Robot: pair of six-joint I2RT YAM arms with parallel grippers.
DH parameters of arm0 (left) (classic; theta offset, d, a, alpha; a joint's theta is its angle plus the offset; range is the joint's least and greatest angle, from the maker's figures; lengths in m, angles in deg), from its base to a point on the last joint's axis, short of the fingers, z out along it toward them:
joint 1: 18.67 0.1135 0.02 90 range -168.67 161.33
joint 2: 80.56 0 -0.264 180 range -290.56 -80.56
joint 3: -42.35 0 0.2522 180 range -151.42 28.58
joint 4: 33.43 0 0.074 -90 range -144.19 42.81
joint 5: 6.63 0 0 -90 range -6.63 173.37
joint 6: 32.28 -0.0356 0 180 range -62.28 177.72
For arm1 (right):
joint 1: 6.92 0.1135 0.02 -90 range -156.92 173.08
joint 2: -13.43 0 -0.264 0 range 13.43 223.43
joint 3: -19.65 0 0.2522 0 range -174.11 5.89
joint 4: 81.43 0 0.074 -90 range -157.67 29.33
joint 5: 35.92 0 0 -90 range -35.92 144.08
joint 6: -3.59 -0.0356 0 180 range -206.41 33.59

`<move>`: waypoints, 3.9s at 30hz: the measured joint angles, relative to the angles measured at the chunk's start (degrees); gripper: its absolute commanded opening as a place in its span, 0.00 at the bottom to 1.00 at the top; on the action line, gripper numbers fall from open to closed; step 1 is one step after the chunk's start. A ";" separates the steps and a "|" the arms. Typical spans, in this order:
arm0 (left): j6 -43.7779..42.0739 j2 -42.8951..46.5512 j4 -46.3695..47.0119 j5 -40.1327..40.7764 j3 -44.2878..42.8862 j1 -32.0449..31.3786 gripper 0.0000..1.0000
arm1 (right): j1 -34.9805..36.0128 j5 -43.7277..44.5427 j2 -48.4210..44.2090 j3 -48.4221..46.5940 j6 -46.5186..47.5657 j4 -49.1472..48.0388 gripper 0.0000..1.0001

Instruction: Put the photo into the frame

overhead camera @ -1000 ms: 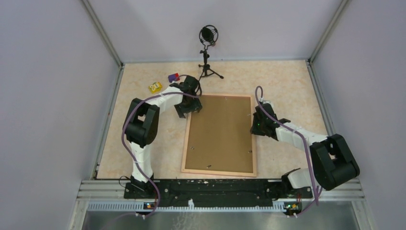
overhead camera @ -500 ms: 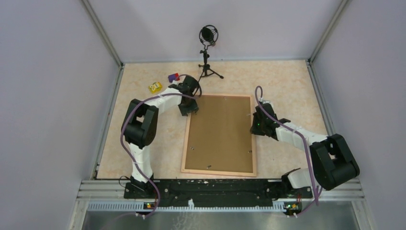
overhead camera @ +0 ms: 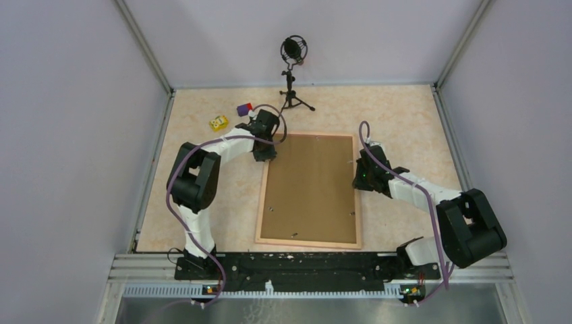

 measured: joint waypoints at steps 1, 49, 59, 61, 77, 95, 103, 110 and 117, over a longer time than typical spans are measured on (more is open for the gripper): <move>-0.68 0.02 0.17 0.13 0.00 -0.07 0.13 | 0.00 -0.02 0.00 0.00 0.04 0.00 0.12; -10.23 0.22 0.59 -10.88 -1.49 -4.04 0.88 | -0.02 6.36 -3.10 2.47 -20.76 3.74 0.00; -4.74 24.11 -5.84 -10.88 18.43 -7.82 0.89 | 0.00 1.62 0.22 1.05 -30.84 1.70 0.00; -0.33 27.80 -6.05 -12.81 22.40 -7.93 0.86 | 0.00 0.59 0.74 1.03 -31.67 0.66 0.00; 6.80 27.85 -9.94 -3.19 22.58 -5.97 0.80 | 0.04 0.74 -0.04 1.16 -31.91 1.55 0.00; -4.02 18.40 -7.19 -0.92 20.70 -4.24 0.55 | 0.04 0.94 -0.59 1.62 -31.21 1.42 0.00; -4.39 18.34 -7.04 0.09 20.68 -4.11 0.68 | 0.04 0.98 -0.76 1.90 -30.97 1.16 0.00; -2.80 18.36 -6.88 -0.68 20.65 -4.07 0.68 | 0.04 0.98 -0.79 1.90 -30.84 1.14 0.00; -1.66 17.29 -6.88 -1.44 19.85 -4.07 0.67 | 0.04 0.96 -0.79 1.90 -30.77 1.14 0.00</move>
